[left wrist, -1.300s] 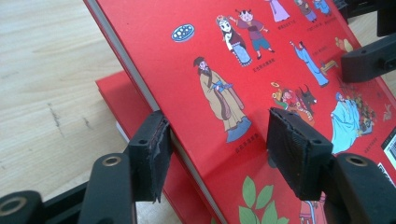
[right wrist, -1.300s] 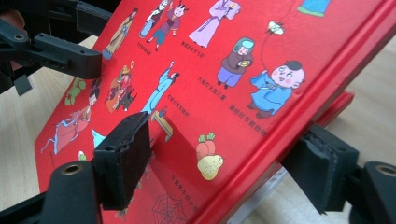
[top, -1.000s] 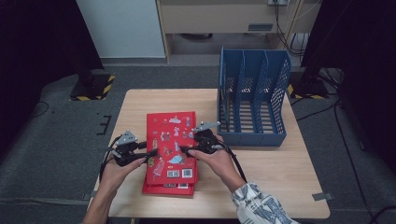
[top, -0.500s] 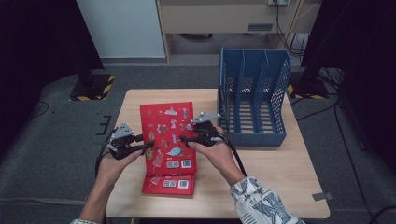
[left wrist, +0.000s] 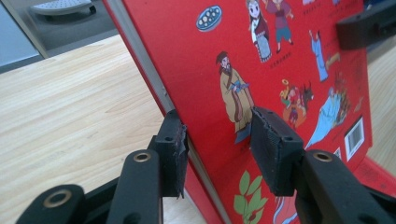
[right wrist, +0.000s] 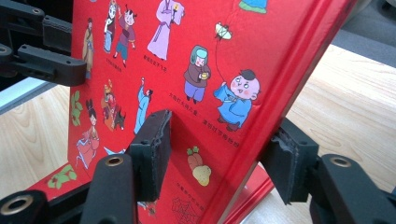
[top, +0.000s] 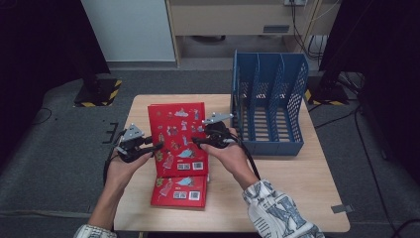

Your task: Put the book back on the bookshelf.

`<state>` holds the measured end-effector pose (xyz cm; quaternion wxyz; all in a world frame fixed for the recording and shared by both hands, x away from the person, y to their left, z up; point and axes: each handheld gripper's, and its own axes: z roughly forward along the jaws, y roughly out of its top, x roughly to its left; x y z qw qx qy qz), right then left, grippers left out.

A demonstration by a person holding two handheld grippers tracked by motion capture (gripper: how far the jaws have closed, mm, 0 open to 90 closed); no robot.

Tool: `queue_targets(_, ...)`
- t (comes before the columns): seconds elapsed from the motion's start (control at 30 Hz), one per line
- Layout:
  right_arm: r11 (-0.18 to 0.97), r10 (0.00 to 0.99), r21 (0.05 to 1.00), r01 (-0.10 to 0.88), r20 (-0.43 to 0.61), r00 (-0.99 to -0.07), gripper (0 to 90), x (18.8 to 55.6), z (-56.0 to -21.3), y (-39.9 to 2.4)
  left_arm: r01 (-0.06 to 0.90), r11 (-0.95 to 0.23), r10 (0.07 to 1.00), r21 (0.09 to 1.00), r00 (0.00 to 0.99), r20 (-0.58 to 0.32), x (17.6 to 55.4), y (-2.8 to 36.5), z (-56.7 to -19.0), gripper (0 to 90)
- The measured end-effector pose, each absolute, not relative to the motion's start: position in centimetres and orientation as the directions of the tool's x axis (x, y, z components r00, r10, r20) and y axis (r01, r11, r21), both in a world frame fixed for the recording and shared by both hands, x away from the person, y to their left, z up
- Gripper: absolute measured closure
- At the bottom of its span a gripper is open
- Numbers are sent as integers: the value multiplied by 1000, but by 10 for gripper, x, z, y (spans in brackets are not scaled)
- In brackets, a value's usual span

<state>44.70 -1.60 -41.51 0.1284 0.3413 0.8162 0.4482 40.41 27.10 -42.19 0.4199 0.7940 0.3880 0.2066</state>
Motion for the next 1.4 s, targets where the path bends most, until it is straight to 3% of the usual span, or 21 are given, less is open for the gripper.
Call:
queue_targets(0.73,320,733,865,387,32,-679,492,470,-399,-10,420,-350,806,838,591,40,444,272,-401,603)
queue_targets(1.4,356,654,882,308,0,-756,548,429,-401,-17,394,-321,805,861,592,29,409,277,-416,599)
